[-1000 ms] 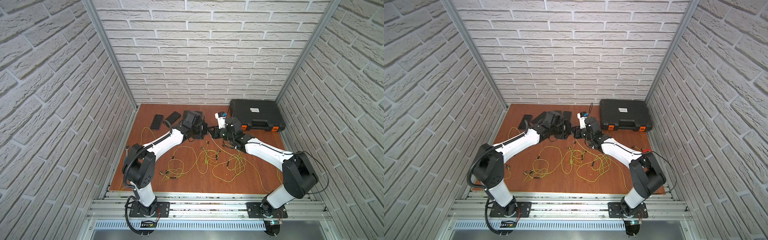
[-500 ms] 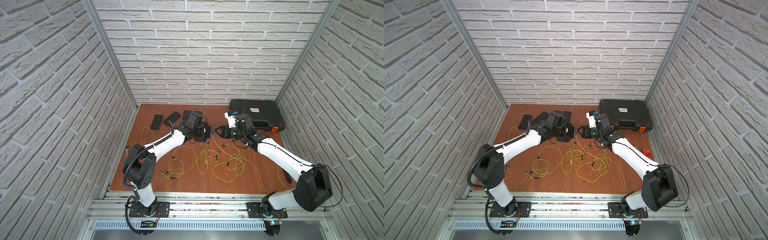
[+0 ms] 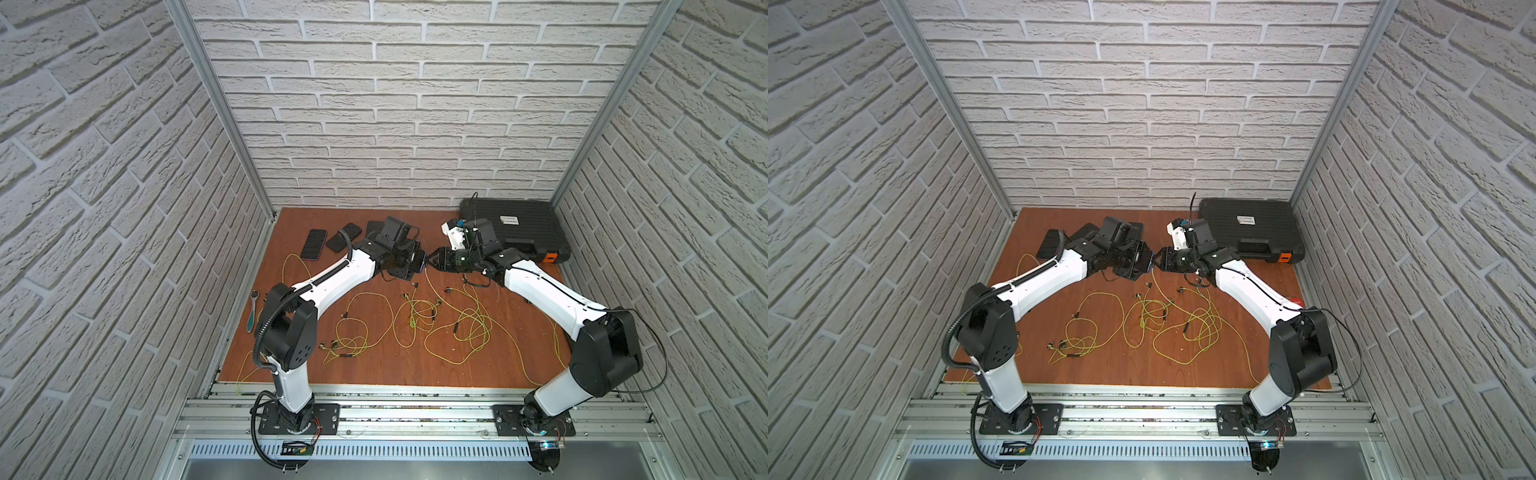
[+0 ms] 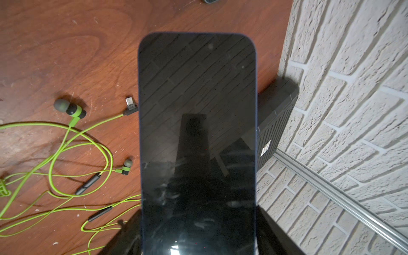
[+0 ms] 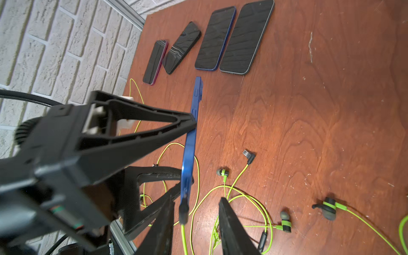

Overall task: Plug wired earphones into phones
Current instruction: Place the phone at the center of the board.

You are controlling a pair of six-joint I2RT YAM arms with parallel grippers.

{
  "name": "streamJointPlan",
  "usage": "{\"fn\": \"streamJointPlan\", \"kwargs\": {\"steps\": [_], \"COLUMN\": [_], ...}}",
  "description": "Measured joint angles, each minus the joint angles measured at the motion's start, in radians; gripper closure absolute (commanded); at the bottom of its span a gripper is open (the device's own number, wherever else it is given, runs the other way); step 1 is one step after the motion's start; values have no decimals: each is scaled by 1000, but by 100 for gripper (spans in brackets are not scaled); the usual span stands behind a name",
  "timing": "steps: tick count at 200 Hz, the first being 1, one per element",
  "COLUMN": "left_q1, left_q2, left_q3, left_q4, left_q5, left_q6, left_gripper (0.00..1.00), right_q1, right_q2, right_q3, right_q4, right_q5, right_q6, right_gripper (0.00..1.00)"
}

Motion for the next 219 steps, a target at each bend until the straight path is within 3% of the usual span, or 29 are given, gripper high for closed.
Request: {"fn": "streamJointPlan", "kwargs": {"steps": [59,139,147,166,179,191,219], "left_q1": [-16,-21,-22,-22,-21,-21,-18], "left_q2": [12,13,13,13,13,13,11], "left_q3": [0,12,13,14,14,14,14], "left_q4": [-31,-40,-39,-31,-22,-5,37], "left_q5": [-2,-16,-17,-22,-24,-24,-24], "left_q6": [40,50,51,57,67,75,102], "left_gripper": [100,100,88,47,30,23,19], "right_q1": [0,1,1,-3,-8,-20,-84], "right_q2": [32,80,79,78,73,63,-3], "right_q3": [3,13,13,13,13,9,-45], "right_q4": [20,63,64,71,70,70,50], "right_q5": [-24,-25,-25,-26,-27,-32,-35], "right_q6": [37,79,85,103,104,102,95], "right_gripper": [67,88,90,94,94,94,94]}}
